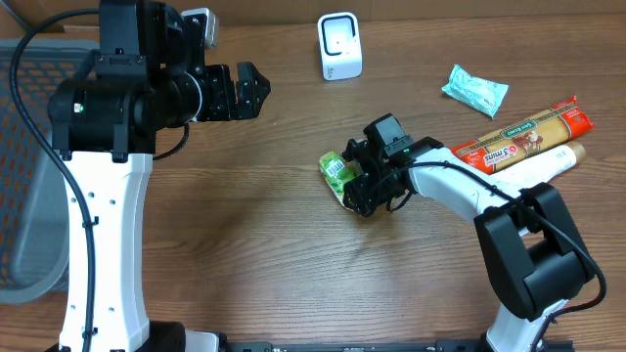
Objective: Scan the item barcode
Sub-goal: 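Lower the right gripper onto the pouch top and grasp it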
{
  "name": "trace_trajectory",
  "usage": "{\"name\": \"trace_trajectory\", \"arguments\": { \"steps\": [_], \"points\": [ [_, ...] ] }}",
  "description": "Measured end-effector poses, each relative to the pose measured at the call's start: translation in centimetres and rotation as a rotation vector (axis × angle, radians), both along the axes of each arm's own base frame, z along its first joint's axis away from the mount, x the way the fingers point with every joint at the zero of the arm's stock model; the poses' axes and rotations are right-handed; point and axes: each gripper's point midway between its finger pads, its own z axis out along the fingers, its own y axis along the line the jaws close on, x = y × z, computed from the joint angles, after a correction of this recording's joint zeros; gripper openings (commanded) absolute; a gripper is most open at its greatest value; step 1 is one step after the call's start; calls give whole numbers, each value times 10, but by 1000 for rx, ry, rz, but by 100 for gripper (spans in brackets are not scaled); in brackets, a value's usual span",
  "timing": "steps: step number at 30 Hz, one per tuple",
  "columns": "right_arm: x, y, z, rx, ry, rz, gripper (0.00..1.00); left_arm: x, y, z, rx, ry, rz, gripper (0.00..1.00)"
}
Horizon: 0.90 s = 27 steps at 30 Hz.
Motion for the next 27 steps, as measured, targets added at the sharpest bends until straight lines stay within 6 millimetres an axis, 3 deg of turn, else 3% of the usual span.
{"name": "trace_trajectory", "arguments": {
  "steps": [3,6,7,11,16,21,25,27],
  "points": [
    [3,0,-2,-4,-9,-1,45,0,0,0,0,0,0,100],
    [3,0,-2,-2,-9,1,10,0,0,0,0,0,0,100],
    [4,1,-2,1,-10,-6,4,0,0,0,0,0,0,100],
    [3,6,5,33,3,4,4,0,0,0,0,0,0,100],
    [-11,12,16,119,112,10,4,0,0,0,0,0,0,100],
    [-13,14,38,241,206,-32,4,0,0,0,0,0,0,99],
    [-4,2,85,298,187,-84,4,0,0,0,0,0,0,100],
    [0,-9,128,334,124,-116,4,0,0,0,0,0,0,100]
  ]
}}
